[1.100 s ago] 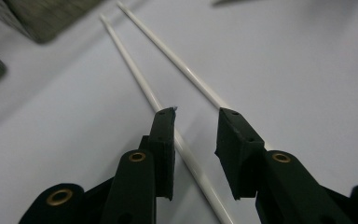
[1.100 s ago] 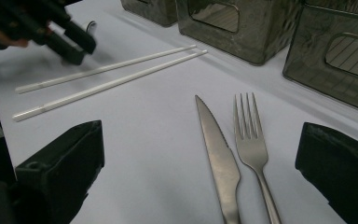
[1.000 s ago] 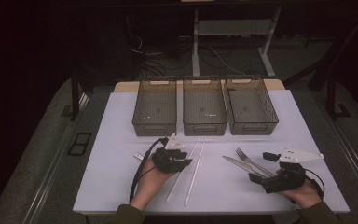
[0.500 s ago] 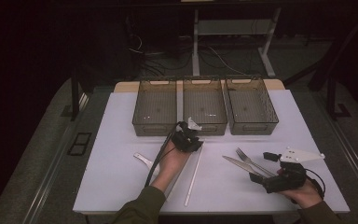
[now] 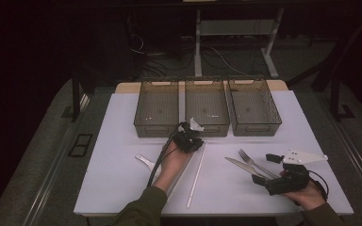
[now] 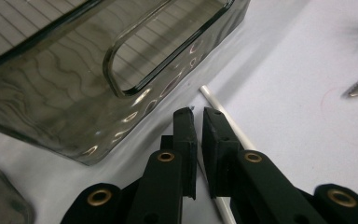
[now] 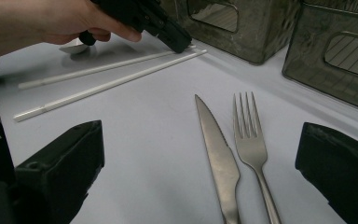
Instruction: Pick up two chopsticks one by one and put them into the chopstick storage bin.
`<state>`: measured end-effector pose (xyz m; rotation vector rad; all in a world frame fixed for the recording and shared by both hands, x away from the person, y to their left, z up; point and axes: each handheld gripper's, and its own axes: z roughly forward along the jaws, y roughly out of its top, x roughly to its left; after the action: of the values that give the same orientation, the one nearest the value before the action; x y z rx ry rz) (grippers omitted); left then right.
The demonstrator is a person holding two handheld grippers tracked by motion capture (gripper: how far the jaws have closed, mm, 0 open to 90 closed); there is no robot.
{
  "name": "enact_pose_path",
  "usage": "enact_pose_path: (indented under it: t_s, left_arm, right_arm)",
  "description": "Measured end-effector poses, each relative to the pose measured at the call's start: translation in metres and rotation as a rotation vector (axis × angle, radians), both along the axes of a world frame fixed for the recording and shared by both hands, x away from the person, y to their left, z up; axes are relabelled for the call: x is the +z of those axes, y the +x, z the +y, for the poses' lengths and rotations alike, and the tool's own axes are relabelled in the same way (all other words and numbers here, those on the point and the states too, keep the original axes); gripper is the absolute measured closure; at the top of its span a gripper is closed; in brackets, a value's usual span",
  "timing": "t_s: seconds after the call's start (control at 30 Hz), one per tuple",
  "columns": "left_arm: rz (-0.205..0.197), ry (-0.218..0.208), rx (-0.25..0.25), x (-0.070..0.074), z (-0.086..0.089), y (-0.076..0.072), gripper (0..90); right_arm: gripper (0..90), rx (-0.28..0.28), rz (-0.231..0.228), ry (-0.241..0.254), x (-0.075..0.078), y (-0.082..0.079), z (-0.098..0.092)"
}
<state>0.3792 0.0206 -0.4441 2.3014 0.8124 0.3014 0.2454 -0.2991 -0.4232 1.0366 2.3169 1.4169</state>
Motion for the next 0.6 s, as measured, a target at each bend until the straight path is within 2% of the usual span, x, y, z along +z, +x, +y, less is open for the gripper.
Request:
enact_pose_path:
  t_s: [0.17,0.23,0.3,0.37,0.43,0.53,0.6]
  left_arm:
    - [-0.002,-0.005,-0.011,-0.0002,-0.0008,0.0002,84.6]
    - [0.012,-0.023,-0.022,-0.0007,-0.0014,0.0003,84.9]
    - [0.005,-0.020,-0.040,-0.0007,-0.0028,0.0004,85.0]
    - [0.022,-0.041,-0.054,-0.0013,-0.0047,-0.0003,85.1]
    - [0.020,-0.031,-0.061,-0.0007,-0.0069,-0.0015,85.1]
    - [0.029,-0.043,-0.053,-0.0011,-0.0063,-0.0012,85.1]
    - [0.018,-0.033,-0.051,0.0007,-0.0056,-0.0023,84.4]
  right_arm:
    - [1.3,0.000,0.003,0.001,0.0000,0.0000,0.0000]
    - [1.3,0.000,0.000,0.001,0.0001,0.0000,-0.0002]
    - [1.3,0.000,0.000,0.001,0.0001,0.0001,-0.0003]
    - [1.3,0.000,0.001,0.001,0.0001,0.0001,-0.0003]
    - [1.4,0.000,0.001,0.001,0.0002,0.0001,-0.0003]
    - [1.3,0.002,-0.001,0.001,0.0003,-0.0002,-0.0004]
    - [1.4,0.002,0.000,0.002,0.0004,-0.0003,-0.0005]
